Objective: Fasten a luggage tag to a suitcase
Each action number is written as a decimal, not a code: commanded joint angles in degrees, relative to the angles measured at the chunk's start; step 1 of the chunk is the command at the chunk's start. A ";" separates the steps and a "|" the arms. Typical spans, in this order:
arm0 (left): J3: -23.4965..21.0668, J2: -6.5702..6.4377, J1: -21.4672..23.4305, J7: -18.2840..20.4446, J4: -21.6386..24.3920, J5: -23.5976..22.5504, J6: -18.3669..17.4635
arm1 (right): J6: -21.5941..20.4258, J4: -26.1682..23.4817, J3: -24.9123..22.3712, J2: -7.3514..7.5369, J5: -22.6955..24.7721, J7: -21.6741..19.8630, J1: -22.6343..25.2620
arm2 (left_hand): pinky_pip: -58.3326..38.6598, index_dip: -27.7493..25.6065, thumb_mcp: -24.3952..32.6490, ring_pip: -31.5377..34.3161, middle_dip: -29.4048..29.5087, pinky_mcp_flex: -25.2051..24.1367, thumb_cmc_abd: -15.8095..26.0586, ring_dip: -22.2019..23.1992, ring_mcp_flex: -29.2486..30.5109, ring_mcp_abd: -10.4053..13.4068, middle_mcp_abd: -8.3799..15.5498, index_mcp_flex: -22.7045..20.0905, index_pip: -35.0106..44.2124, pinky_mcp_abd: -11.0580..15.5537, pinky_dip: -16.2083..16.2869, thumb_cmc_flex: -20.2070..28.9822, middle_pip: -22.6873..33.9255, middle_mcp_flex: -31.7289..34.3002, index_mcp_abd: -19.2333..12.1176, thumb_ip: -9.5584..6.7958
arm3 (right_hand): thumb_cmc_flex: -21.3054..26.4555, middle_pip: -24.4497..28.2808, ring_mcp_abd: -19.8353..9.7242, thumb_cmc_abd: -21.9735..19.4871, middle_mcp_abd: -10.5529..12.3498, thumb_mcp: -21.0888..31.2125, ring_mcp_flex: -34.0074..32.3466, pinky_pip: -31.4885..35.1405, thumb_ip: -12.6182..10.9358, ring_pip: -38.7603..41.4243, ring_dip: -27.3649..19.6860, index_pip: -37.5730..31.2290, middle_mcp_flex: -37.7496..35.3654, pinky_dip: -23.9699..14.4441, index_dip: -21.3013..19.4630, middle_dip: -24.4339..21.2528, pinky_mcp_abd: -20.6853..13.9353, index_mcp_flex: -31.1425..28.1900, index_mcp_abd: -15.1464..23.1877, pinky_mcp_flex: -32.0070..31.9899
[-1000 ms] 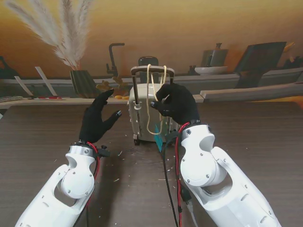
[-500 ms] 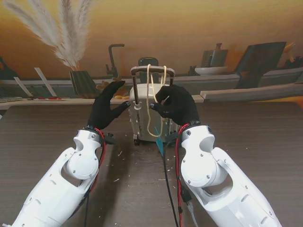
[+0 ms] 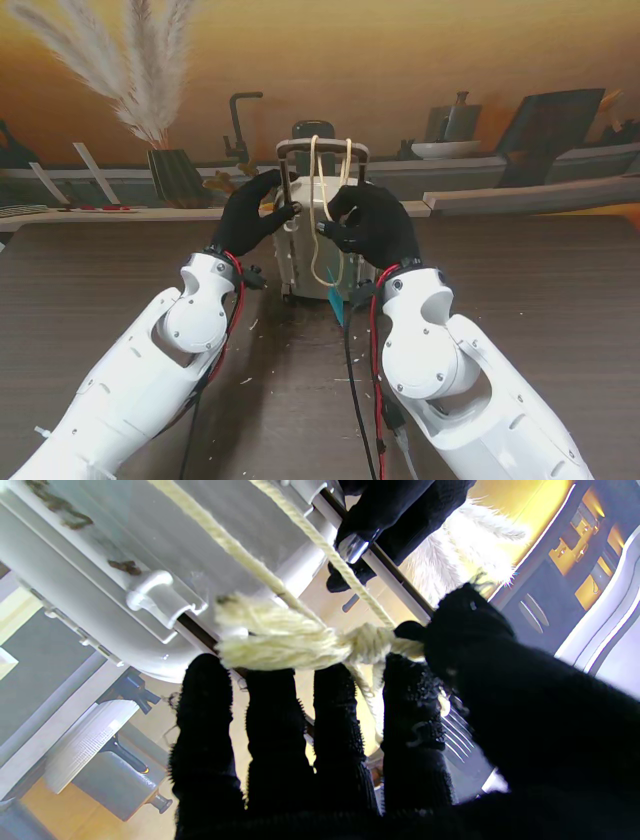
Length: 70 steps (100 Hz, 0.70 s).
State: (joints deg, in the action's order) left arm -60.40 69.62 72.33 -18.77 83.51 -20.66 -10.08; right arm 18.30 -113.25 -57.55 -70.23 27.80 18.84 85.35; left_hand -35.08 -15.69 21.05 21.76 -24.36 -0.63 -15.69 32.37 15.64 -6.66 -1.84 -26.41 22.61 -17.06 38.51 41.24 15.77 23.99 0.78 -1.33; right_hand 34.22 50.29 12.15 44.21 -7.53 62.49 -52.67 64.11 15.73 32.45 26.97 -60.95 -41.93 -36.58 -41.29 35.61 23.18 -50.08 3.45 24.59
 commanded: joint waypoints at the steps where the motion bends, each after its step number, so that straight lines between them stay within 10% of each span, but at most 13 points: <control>1: 0.50 0.65 -0.90 1.19 -0.17 0.09 -0.15 | -0.27 -0.31 -0.15 0.29 0.02 -0.93 0.44 | 1.00 -1.09 -1.43 -0.77 -0.85 -0.04 1.84 -1.61 1.85 0.61 0.75 -1.73 0.73 3.29 -0.11 0.31 0.32 1.21 -4.53 1.47 | 0.93 -0.73 0.29 -0.93 0.03 1.10 -0.08 -0.72 0.08 -0.75 -0.63 -0.08 -0.35 0.16 -1.78 -0.72 -0.32 0.75 1.50 -0.17; 31: 2.60 1.25 -2.34 1.22 -1.25 1.24 2.64 | -1.06 -0.53 -0.71 0.78 0.20 -2.02 1.77 | -7.09 -8.48 -10.90 6.04 -5.68 3.59 1.59 1.45 9.28 -1.54 -0.36 -13.43 22.15 2.72 3.42 11.66 7.53 14.70 -6.49 1.97 | 0.92 -0.84 0.39 -1.06 0.00 0.99 0.02 -0.77 0.07 -0.81 -0.63 0.01 -0.26 0.19 -1.81 -0.75 -0.35 0.78 1.67 -0.29; 70: 3.81 1.55 -2.35 0.32 -0.51 0.14 6.33 | -2.62 0.64 -0.89 1.23 0.36 -2.50 4.58 | -26.54 -8.57 -10.97 18.09 -11.62 5.85 0.97 5.39 12.94 -1.84 -2.67 -15.78 32.25 4.58 1.37 13.95 15.14 19.91 -4.66 1.70 | 0.92 -2.04 0.69 -1.28 -0.15 0.65 0.28 -1.16 0.06 -1.52 -0.89 0.50 -0.27 0.38 -1.66 -1.42 -0.28 0.70 2.79 -0.58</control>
State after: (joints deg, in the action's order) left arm -57.33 70.92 69.27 -19.78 83.51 -20.04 -4.40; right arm 15.99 -113.26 -58.52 -69.32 28.08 17.11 89.13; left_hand -59.94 -21.60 9.45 32.80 -30.59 4.69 -15.69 33.34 24.07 -9.20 0.64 -36.51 48.38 -17.06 40.47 51.95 20.47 35.95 -5.37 -0.07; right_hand 34.22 49.43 12.67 43.74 -7.53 62.49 -52.67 63.54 15.73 31.75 26.97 -60.35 -41.95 -36.56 -41.35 34.94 23.18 -50.08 3.86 24.59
